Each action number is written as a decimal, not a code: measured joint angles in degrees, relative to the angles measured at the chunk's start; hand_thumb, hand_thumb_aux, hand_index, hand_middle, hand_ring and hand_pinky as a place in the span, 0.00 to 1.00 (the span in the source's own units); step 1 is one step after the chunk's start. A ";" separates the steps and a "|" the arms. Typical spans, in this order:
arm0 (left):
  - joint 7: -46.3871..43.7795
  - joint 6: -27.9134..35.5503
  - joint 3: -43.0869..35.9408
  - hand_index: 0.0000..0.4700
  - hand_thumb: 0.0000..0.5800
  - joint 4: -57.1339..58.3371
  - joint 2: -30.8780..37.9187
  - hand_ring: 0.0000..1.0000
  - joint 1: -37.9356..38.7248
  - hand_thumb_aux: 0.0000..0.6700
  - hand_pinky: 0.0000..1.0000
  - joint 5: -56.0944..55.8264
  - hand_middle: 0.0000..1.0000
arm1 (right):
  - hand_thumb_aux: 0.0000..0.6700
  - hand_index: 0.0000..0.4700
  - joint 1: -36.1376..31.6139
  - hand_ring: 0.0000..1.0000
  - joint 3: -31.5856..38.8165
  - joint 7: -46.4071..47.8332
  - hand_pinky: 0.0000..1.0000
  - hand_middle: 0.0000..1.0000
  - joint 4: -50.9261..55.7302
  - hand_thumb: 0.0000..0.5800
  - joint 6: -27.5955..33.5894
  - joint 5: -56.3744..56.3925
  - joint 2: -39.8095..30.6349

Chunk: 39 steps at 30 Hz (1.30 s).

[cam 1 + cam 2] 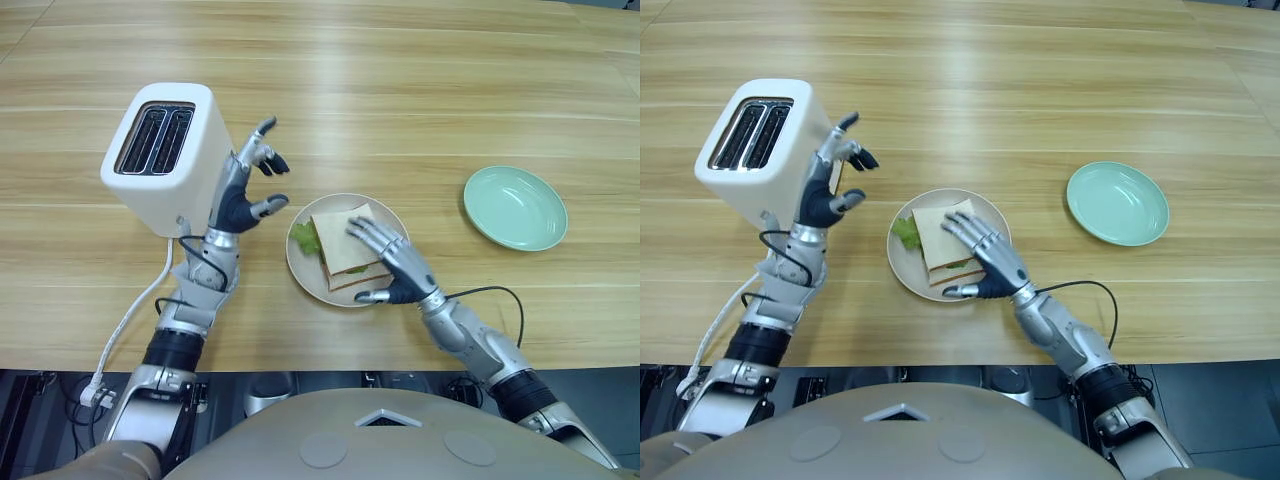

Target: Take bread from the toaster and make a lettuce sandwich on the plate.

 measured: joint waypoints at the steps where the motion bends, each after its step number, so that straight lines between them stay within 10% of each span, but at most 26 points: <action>1: -3.19 -1.29 -1.36 0.98 1.00 -1.03 1.34 1.00 1.81 1.00 1.00 -2.58 1.00 | 1.00 0.98 0.77 1.00 -1.40 0.91 1.00 1.00 -1.71 1.00 -1.35 3.58 -0.69; 12: -31.12 -3.86 -10.03 0.98 1.00 -2.66 17.92 1.00 18.61 1.00 1.00 -13.08 1.00 | 1.00 0.98 11.63 1.00 -1.00 20.59 1.00 1.00 3.03 1.00 -10.66 15.05 -14.69; 19: -33.46 -0.35 -11.49 0.98 1.00 1.86 15.35 1.00 16.17 1.00 1.00 -0.74 1.00 | 1.00 0.98 13.28 1.00 2.65 28.39 1.00 1.00 2.78 1.00 -12.96 14.77 -14.31; 39: -0.45 16.13 -16.97 0.98 1.00 40.53 -4.15 1.00 -27.46 1.00 1.00 33.70 1.00 | 1.00 0.98 -37.52 1.00 11.38 5.73 1.00 1.00 48.41 1.00 11.42 -17.01 7.24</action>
